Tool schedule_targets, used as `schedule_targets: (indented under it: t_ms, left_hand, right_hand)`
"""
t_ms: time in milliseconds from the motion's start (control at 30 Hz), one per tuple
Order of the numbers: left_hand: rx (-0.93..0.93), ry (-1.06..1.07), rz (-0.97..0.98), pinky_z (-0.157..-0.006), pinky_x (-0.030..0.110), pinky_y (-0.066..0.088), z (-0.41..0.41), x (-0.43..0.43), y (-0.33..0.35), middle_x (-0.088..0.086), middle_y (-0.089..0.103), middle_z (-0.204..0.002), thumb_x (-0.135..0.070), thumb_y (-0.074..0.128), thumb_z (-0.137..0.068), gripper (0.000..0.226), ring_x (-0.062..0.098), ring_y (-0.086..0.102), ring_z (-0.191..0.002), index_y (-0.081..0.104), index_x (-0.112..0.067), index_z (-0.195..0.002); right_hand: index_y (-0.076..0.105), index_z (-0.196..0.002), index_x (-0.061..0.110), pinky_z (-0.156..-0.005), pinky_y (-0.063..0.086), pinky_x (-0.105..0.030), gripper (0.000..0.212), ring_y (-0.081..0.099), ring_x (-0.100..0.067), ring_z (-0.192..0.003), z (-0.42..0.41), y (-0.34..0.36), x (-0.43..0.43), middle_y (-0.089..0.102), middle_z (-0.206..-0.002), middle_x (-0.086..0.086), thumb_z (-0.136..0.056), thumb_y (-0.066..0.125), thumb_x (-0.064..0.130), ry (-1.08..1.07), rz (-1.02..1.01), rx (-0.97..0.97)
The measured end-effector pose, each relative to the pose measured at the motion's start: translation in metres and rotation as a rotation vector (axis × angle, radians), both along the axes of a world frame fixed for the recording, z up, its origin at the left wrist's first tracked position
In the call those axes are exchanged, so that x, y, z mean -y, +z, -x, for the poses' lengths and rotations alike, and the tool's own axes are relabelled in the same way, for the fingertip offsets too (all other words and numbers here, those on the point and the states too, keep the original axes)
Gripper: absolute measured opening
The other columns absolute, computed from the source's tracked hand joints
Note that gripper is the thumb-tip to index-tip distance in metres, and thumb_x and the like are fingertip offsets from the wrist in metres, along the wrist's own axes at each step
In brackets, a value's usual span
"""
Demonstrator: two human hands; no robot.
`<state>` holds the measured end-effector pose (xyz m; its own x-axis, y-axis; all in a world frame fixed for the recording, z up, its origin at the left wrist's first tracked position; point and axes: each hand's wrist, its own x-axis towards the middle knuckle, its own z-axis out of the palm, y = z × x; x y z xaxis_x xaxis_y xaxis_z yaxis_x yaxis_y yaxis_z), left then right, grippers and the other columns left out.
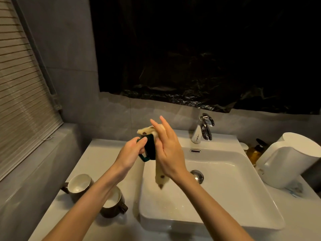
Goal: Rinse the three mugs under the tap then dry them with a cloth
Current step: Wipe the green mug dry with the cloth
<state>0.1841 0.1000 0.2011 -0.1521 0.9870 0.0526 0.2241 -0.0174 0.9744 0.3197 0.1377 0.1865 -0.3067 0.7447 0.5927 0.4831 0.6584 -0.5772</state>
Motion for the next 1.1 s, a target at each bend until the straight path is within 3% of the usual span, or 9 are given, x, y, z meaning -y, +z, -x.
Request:
schedule_targets:
  t_ms: [167,333,433,567,667,800,933,1000,1100]
  left_hand:
    - [0.041,-0.085,0.000,-0.063,0.029,0.025,0.007,0.000,0.003,-0.007,0.029,-0.059,-0.029,0.041,-0.100,0.034,0.005,0.028,-0.056,0.032,-0.019,-0.070]
    - [0.327,-0.103,0.002,-0.062,0.029,0.021,0.009,-0.004,-0.010,-0.011,0.026,-0.054,-0.021,0.037,-0.101,0.032,0.006,0.023,-0.054,0.032,-0.020,-0.070]
    - [0.605,-0.103,0.025,-0.058,0.027,0.020,0.011,-0.007,-0.014,-0.012,0.028,-0.050,-0.019,0.035,-0.102,0.027,0.004,0.028,-0.046,0.043,-0.018,-0.076]
    - [0.662,-0.082,0.007,-0.057,0.027,0.019,0.017,-0.011,-0.007,-0.011,0.029,-0.049,-0.020,0.034,-0.102,0.030,0.005,0.026,-0.047,0.046,-0.019,-0.075]
    - [0.647,-0.059,0.005,-0.058,0.027,0.019,0.020,-0.013,-0.006,-0.011,0.030,-0.049,-0.020,0.035,-0.102,0.030,0.005,0.026,-0.048,0.044,-0.019,-0.074]
    - [0.648,-0.057,0.029,-0.059,0.026,0.022,0.019,-0.011,-0.008,-0.010,0.031,-0.049,-0.021,0.036,-0.102,0.030,0.005,0.028,-0.047,0.042,-0.019,-0.072]
    - [0.643,-0.062,0.052,-0.059,0.025,0.022,0.015,-0.009,-0.009,-0.009,0.031,-0.050,-0.021,0.037,-0.101,0.028,0.005,0.029,-0.048,0.045,-0.018,-0.075]
    - [0.643,-0.068,0.054,-0.059,0.025,0.022,0.014,-0.008,-0.007,-0.009,0.031,-0.050,-0.021,0.037,-0.101,0.028,0.005,0.029,-0.048,0.044,-0.018,-0.074]
    - [0.652,-0.084,0.056,-0.060,0.025,0.023,0.012,-0.007,-0.004,-0.009,0.031,-0.050,-0.021,0.037,-0.101,0.028,0.005,0.029,-0.048,0.044,-0.018,-0.075]
  right_hand:
    - [0.061,-0.113,0.030,-0.085,0.046,-0.027,0.033,0.058,-0.004,-0.102,-0.007,0.020,-0.033,0.064,-0.112,0.010,-0.099,0.031,0.030,0.048,0.383,-0.280]
    - [0.061,-0.079,0.022,-0.073,0.043,-0.033,0.032,0.055,-0.016,-0.077,-0.012,0.020,-0.033,0.062,-0.080,-0.001,-0.098,0.038,0.032,-0.017,0.849,-0.450]
    - [0.061,-0.080,0.011,-0.065,0.050,-0.031,0.033,0.057,-0.017,-0.067,-0.020,0.011,-0.028,0.060,-0.070,-0.007,-0.098,0.036,0.022,-0.016,0.982,-0.563]
    - [0.059,-0.099,0.000,-0.074,0.058,-0.035,0.038,0.071,-0.020,-0.071,-0.041,0.002,-0.016,0.069,-0.095,-0.013,-0.104,0.027,0.020,-0.041,0.795,-0.231]
    - [0.049,-0.114,0.006,-0.076,0.047,-0.036,0.031,0.058,-0.022,-0.085,-0.058,0.018,-0.017,0.061,-0.109,-0.007,-0.104,0.032,0.030,-0.182,0.469,0.182]
    - [0.018,-0.141,0.012,-0.093,0.040,-0.039,0.066,0.041,-0.027,-0.113,-0.079,0.055,-0.020,0.039,-0.122,-0.010,-0.090,0.059,0.017,-0.085,0.652,0.584]
    - [0.006,-0.143,0.033,-0.082,0.053,-0.046,0.083,0.058,-0.025,-0.085,-0.078,0.068,-0.026,0.057,-0.091,-0.012,-0.085,0.049,-0.008,0.026,0.567,0.466]
    - [0.032,-0.131,0.027,-0.076,0.056,-0.043,0.049,0.063,-0.022,-0.078,-0.077,0.067,-0.032,0.065,-0.086,-0.008,-0.092,0.052,0.006,-0.004,0.411,0.369]
    - [0.060,-0.103,0.022,-0.062,0.047,-0.015,0.014,0.059,-0.006,-0.073,-0.070,0.069,-0.037,0.065,-0.082,0.001,-0.092,0.060,0.030,-0.157,0.153,0.106]
